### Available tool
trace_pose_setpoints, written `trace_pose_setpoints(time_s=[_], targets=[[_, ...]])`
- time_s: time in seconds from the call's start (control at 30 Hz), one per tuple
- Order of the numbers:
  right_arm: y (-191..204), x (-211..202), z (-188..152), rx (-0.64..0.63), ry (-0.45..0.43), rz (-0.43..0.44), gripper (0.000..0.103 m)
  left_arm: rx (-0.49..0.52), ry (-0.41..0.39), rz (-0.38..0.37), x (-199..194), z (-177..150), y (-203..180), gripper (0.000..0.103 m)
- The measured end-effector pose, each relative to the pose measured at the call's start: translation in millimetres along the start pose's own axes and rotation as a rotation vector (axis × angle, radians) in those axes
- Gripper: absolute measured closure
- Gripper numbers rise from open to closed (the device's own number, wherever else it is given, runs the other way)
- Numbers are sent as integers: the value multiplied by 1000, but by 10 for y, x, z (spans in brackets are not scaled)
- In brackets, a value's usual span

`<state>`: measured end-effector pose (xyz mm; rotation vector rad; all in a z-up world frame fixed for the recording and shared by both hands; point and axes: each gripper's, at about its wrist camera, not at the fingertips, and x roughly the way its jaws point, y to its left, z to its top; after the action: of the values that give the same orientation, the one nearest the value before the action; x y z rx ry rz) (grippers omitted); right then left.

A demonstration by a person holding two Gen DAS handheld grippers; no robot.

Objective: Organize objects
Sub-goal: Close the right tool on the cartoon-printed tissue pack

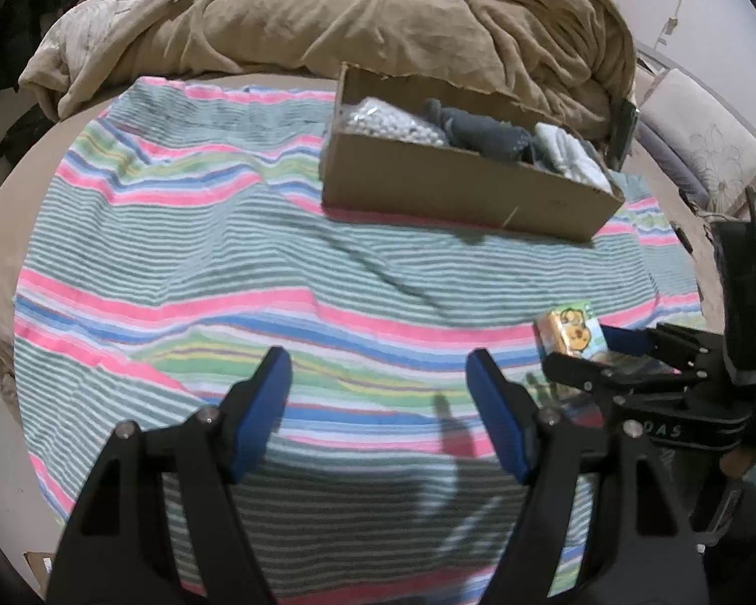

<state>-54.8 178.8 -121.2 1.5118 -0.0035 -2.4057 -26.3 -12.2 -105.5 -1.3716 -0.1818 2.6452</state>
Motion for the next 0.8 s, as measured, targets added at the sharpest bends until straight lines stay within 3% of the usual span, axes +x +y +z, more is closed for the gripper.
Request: trace_pose_setpoints(time_s=[0.17, 0.23, 0.33, 0.8], targets=[[-3, 48, -7, -18, 11, -15, 37, 1, 8, 1, 36, 7, -19, 30], [-21, 27, -4, -16, 2, -12, 46, 0, 9, -1, 40, 14, -22, 30], [-67, 0, 4, -8, -6, -4, 48, 2, 10, -2, 38, 24, -35, 30], [-140, -314, 193, 4, -93, 36, 49, 15, -3, -12, 20, 173, -137, 29]])
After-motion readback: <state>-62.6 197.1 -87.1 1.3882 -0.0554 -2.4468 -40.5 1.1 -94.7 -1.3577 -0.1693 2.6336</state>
